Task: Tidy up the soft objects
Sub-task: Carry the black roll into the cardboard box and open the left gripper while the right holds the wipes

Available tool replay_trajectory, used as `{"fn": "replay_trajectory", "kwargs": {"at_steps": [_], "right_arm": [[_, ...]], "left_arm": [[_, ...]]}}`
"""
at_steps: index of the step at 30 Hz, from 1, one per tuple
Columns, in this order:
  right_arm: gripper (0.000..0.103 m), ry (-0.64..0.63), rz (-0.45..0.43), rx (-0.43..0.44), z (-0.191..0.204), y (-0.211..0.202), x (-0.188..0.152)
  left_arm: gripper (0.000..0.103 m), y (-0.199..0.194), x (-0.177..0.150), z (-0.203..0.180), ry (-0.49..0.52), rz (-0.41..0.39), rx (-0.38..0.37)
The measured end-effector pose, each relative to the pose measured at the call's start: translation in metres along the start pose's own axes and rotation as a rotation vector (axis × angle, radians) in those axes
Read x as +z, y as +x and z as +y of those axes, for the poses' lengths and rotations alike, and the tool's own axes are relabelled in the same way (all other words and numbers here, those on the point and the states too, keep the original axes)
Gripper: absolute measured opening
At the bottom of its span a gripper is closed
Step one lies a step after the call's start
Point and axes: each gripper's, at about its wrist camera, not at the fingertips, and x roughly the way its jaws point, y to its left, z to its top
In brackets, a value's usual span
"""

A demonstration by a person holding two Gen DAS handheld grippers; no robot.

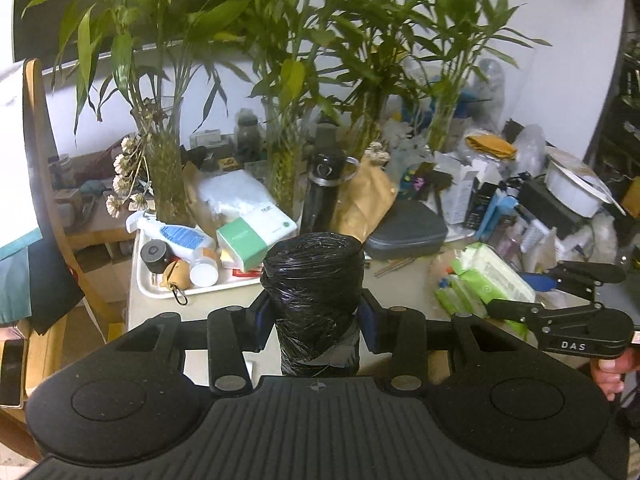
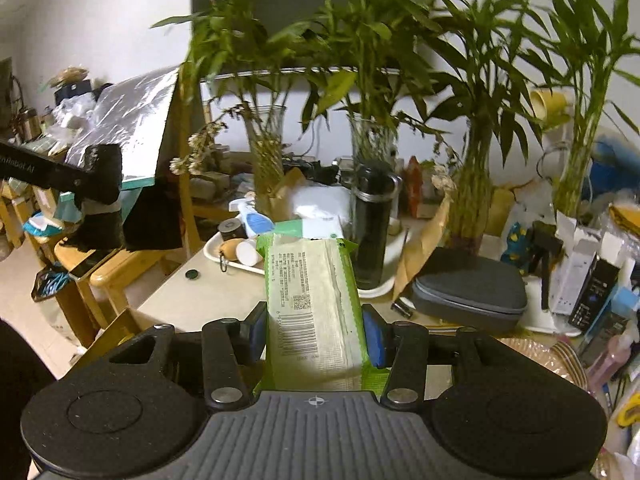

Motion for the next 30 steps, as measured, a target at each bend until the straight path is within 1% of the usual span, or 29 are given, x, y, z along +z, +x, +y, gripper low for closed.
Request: {"fn": "replay_trajectory", "kwargs": {"at_steps": [3, 6, 9, 12, 14, 18, 20, 22, 24, 25, 26, 30], "right_arm": [[0.051, -0.037, -0.005, 0.006, 0.012, -0.008, -0.005], [0.051, -0.032, -0.015, 0.027, 0.017, -0.015, -0.009], [0.051, -0.036, -0.025, 0.040, 0.023, -0.021, -0.013], [0.051, -0.042, -0.030, 0.051, 0.029, -0.026, -0.017], [0.051, -0.044, -0.034, 0.063, 0.032, -0.030, -0.020], [0.051, -0.057, -0.036, 0.071, 0.036, -0.037, -0.026], [0.051, -0.059, -0.033, 0.072, 0.037, -0.039, -0.029], [0.051, -0.062, -0.029, 0.071, 0.039, -0.040, -0.031], [0.051, -0.062, -0.028, 0.067, 0.040, -0.041, -0.032], [0.051, -0.060, -0.026, 0.069, 0.040, -0.042, -0.033], [0.051, -0.059, -0.024, 0.069, 0.041, -0.042, -0.034], [0.051, -0.054, -0.021, 0.067, 0.044, -0.043, -0.037]], "left_arm": [[0.042, -0.007, -0.009, -0.003, 0.013, 0.005, -0.015], [0.042, -0.011, -0.019, -0.007, 0.024, 0.018, -0.031], [0.042, -0.010, -0.031, -0.008, 0.013, 0.058, -0.064], [0.042, -0.003, -0.047, -0.014, 0.039, 0.100, -0.081], [0.042, 0.002, -0.059, -0.014, 0.029, 0.129, -0.100], [0.042, 0.015, -0.079, -0.004, -0.035, 0.160, -0.123], [0.042, 0.023, -0.087, 0.005, -0.096, 0.172, -0.139], [0.043, 0.031, -0.096, 0.015, -0.172, 0.180, -0.178], [0.047, 0.037, -0.106, 0.022, -0.231, 0.181, -0.212], [0.053, 0.038, -0.110, 0.023, -0.243, 0.185, -0.217], [0.057, 0.038, -0.113, 0.023, -0.247, 0.181, -0.211], [0.063, 0.027, -0.123, 0.025, -0.238, 0.142, -0.132]]}}
